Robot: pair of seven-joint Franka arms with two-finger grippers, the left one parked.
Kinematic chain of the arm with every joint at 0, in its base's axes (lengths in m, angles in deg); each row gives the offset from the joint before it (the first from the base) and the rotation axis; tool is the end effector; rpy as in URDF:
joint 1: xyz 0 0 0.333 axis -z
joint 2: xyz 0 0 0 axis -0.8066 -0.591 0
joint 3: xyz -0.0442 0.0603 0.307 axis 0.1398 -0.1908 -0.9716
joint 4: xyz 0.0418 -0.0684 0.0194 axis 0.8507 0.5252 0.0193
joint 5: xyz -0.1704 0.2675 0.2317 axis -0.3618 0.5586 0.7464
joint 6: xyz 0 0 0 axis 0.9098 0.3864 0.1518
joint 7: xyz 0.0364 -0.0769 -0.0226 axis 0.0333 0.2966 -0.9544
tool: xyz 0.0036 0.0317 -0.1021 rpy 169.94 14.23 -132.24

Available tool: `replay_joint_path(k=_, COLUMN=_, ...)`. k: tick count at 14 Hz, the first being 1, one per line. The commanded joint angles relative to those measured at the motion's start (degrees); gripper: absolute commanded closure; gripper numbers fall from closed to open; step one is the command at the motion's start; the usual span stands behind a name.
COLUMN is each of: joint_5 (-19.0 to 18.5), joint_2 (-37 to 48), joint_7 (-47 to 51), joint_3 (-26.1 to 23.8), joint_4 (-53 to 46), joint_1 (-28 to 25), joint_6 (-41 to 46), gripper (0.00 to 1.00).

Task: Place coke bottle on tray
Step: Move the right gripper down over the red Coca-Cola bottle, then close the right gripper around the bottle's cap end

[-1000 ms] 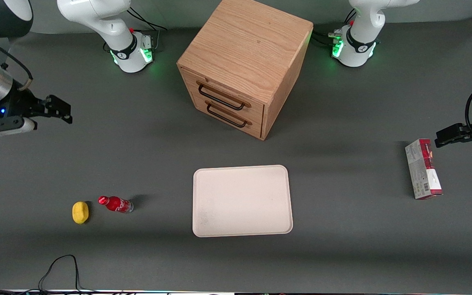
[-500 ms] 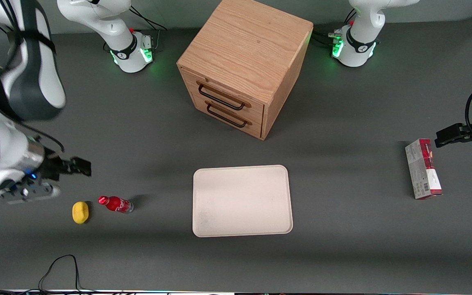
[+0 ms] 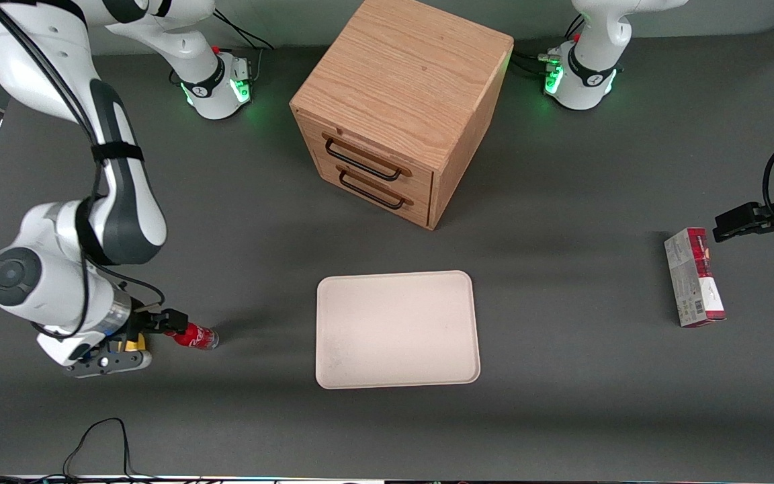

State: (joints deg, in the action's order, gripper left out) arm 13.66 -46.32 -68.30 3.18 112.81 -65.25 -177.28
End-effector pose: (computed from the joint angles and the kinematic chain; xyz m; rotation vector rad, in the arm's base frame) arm 0.7109 0.0636 0.3534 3.0936 0.1924 0.1132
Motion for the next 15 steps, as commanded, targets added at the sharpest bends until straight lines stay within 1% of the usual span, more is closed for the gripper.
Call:
replay_joint_path(k=1, joint_5=1.5, joint_2=1.5, joint_7=-0.9, joint_3=0.1, joint_4=5.3, joint_1=-0.1, joint_6=-4.9, gripper=0.11)
replay_joint_path(k=2, joint_5=1.5, joint_2=1.6, joint_7=-0.9, joint_3=0.1, joint_4=5.7, joint_1=-0.1, joint_6=-5.3, gripper=0.18)
replay_joint_path(k=3, joint_5=1.6, joint_2=1.6, joint_7=-0.9, joint_3=0.1, joint_4=5.7, joint_1=-0.1, joint_6=-5.2, gripper=0.22)
replay_joint_path(k=4, joint_5=1.6, joint_2=1.6, joint_7=-0.9, joint_3=0.1, joint_4=6.1, joint_1=-0.1, joint_6=-5.1, gripper=0.22)
replay_joint_path(k=6, joint_5=3.3, joint_2=2.3, joint_7=-0.8, joint_3=0.1, joint_4=7.2, joint_1=-0.2, joint_6=-4.8, gripper=0.22)
replay_joint_path(k=10, joint_5=3.5, joint_2=3.6, joint_7=-1.2, joint_3=0.1, joint_4=9.0, joint_1=-0.2, joint_6=-4.7, gripper=0.23)
replay_joint_path(k=11, joint_5=3.4, joint_2=3.6, joint_7=-1.2, joint_3=0.1, joint_4=9.0, joint_1=-0.2, joint_6=-4.7, gripper=0.30)
replay_joint_path(k=12, joint_5=3.4, joint_2=3.5, joint_7=-1.2, joint_3=0.1, joint_4=9.0, joint_1=-0.2, joint_6=-4.8, gripper=0.39)
replay_joint_path(k=13, joint_5=3.3, joint_2=3.3, joint_7=-1.2, joint_3=0.1, joint_4=8.9, joint_1=-0.2, joint_6=-4.8, gripper=0.56)
replay_joint_path(k=14, joint_5=3.3, joint_2=3.3, joint_7=-1.2, joint_3=0.1, joint_4=8.8, joint_1=-0.2, joint_6=-4.7, gripper=0.79)
replay_joint_path(k=15, joint_5=3.3, joint_2=3.3, joint_7=-1.2, joint_3=0.1, joint_4=8.7, joint_1=-0.2, joint_6=-4.7, gripper=0.95)
